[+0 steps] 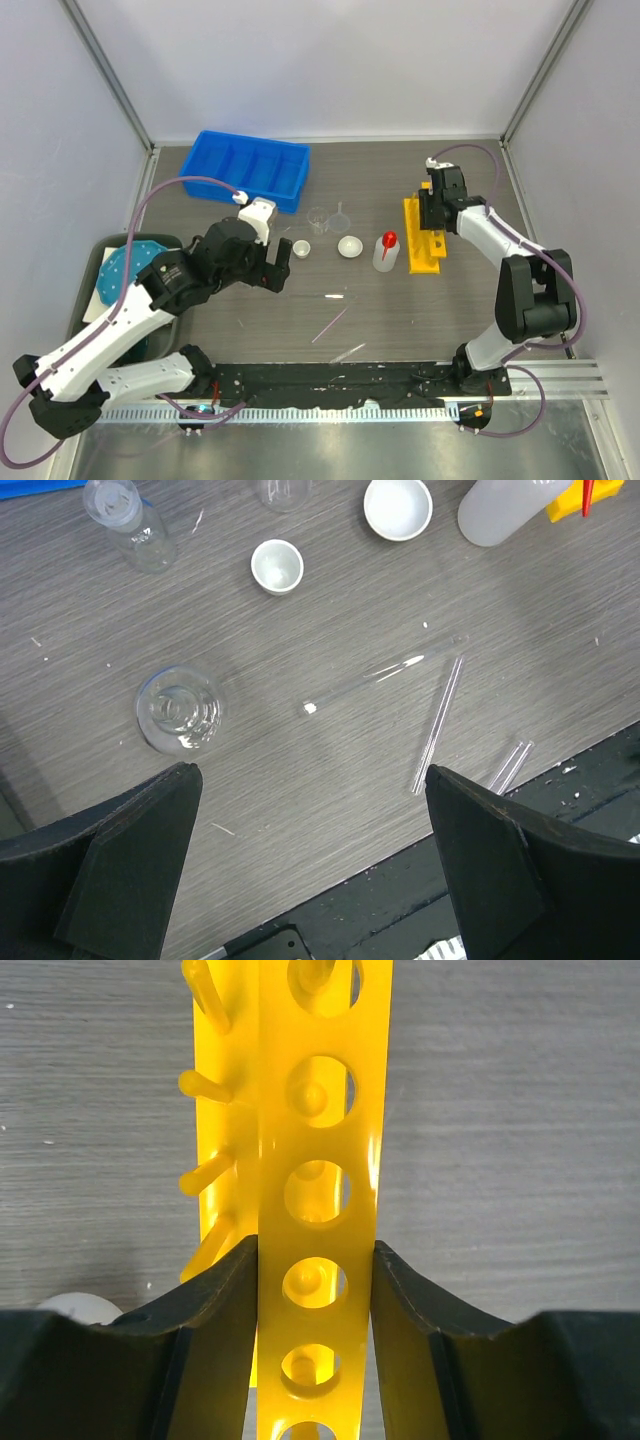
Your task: Organize the chemistry lab equipment
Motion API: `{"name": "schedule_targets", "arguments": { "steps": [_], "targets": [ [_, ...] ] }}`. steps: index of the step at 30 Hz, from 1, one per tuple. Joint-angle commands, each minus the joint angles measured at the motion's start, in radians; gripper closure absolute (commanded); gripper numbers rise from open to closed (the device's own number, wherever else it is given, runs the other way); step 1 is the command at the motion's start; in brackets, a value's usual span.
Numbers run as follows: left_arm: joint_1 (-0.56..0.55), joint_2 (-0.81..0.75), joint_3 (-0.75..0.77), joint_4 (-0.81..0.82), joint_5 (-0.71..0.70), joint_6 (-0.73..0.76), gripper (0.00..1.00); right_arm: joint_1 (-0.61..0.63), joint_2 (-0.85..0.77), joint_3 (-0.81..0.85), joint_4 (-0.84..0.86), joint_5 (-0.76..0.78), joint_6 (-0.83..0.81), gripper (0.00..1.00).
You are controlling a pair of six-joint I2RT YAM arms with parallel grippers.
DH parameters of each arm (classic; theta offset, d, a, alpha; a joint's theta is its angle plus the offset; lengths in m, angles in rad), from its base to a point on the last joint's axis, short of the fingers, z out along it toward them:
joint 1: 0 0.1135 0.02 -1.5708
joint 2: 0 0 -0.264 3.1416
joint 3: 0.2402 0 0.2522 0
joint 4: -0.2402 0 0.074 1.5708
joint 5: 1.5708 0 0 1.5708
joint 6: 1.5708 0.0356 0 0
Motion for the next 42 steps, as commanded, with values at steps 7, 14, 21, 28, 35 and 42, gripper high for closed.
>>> {"name": "schedule_targets", "arguments": {
  "steps": [7, 14, 21, 28, 35, 42],
  "targets": [
    [-0.005, -0.08, -0.001, 0.068, 0.036, 0.018, 0.0, -0.028, 0.149, 0.197, -0.011, -0.177, -0.154, 0.89],
    [-0.005, -0.072, -0.004, 0.083, 0.029, 0.015, 0.0, -0.028, 0.127, 0.168, 0.005, -0.121, -0.138, 0.69],
    [-0.005, -0.052, 0.005, 0.08, 0.021, 0.015, 0.0, -0.028, 0.08, 0.151, 0.02, -0.065, -0.107, 0.52],
    [-0.003, -0.055, 0.022, 0.074, -0.007, 0.023, 0.0, -0.03, 0.031, 0.174, 0.009, -0.039, -0.082, 0.35],
    [-0.003, -0.034, 0.048, 0.065, -0.056, 0.037, 0.0, -0.028, -0.032, 0.216, -0.005, -0.013, -0.053, 0.23],
    [-0.005, 0.07, 0.092, 0.128, 0.003, 0.052, 0.0, 0.002, -0.219, 0.311, -0.058, 0.083, 0.027, 0.18]
  ]
}}
